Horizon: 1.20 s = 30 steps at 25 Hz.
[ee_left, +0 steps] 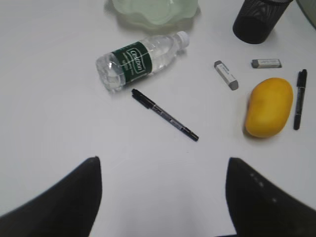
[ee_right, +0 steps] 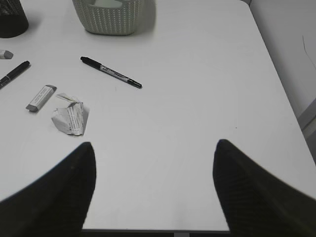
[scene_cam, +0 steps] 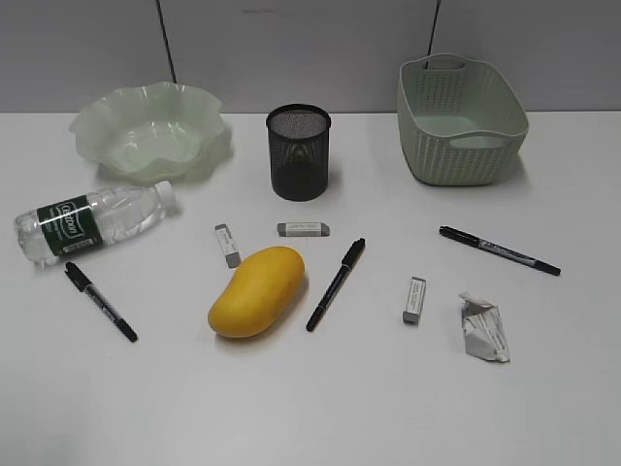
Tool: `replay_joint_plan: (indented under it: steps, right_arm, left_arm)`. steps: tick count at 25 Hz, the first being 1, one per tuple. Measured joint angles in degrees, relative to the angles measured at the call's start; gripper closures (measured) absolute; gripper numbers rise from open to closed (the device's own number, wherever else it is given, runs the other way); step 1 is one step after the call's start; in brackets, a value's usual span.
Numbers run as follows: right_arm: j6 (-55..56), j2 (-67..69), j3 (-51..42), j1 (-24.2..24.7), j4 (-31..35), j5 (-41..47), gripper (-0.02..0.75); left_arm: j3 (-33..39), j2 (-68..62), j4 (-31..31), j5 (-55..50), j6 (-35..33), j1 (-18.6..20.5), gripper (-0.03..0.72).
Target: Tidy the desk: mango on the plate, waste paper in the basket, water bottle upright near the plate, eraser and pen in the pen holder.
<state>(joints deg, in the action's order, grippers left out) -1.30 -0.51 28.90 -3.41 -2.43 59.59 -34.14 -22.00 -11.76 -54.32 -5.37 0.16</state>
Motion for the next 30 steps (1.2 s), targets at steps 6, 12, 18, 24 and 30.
replay_joint_plan:
  steps: [6, 12, 18, 24, 30]
  right_arm:
    - [0.0, 0.0, 0.0, 0.0, 0.0, 0.0, 0.155]
    - [0.0, 0.0, 0.0, 0.0, 0.02, 0.0, 0.155]
    - [0.0, 0.0, 0.0, 0.0, 0.07, 0.0, 0.155]
    - [0.0, 0.0, 0.0, 0.0, 0.07, 0.0, 0.155]
    - [0.0, 0.0, 0.0, 0.0, 0.07, 0.0, 0.155]
  left_arm:
    - [-0.28, -13.72, -6.31, 4.14, -1.3, -1.65, 0.097]
    - [-0.28, -28.16, -11.22, 6.56, -3.85, -5.48, 0.097]
    - [-1.4, -35.58, -11.96, 11.76, -4.27, -14.09, 0.097]
    - [-7.12, -44.9, -11.98, 14.21, -4.32, -22.12, 0.097]
    - [-14.58, -56.31, -10.91, 14.16, -4.32, -28.14, 0.097]
